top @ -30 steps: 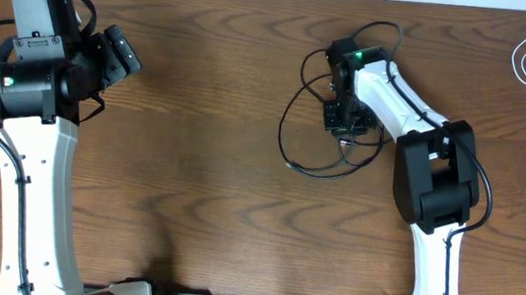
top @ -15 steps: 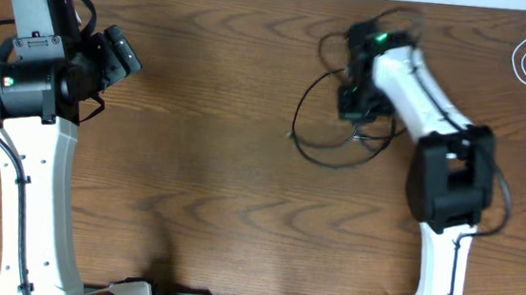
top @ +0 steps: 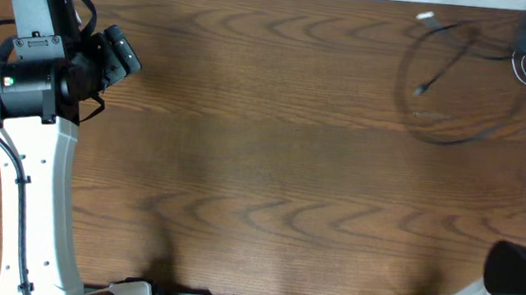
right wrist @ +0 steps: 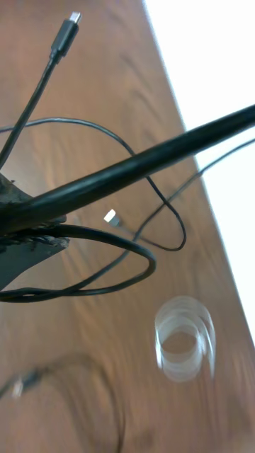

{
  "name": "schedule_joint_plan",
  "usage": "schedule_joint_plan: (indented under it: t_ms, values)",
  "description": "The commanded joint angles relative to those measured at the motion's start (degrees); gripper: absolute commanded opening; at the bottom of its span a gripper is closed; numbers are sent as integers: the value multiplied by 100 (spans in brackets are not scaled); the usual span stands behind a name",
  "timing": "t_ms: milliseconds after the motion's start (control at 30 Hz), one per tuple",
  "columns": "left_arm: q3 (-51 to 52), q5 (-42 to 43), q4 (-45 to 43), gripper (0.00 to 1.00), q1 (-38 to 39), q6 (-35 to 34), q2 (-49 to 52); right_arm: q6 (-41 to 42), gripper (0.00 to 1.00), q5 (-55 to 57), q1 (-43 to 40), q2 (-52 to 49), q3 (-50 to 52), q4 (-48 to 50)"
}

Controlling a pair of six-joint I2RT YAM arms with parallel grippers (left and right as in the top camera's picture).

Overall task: Untangle cables
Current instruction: 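Carry the black cable with the right gripper to the top-right corner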

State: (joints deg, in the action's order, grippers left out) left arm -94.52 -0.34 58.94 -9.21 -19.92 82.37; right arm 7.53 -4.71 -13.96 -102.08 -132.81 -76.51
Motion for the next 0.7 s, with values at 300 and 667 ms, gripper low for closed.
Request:
schedule_joint_plan:
  t_ms: [300,667]
  values:
    - [-31,-13,15,96,-20,-59,37,-463,1,-39,-2168,173,-214,81]
    - [-31,-13,15,96,-20,-59,37,-507,6,28,-2894,-1333,-205,221]
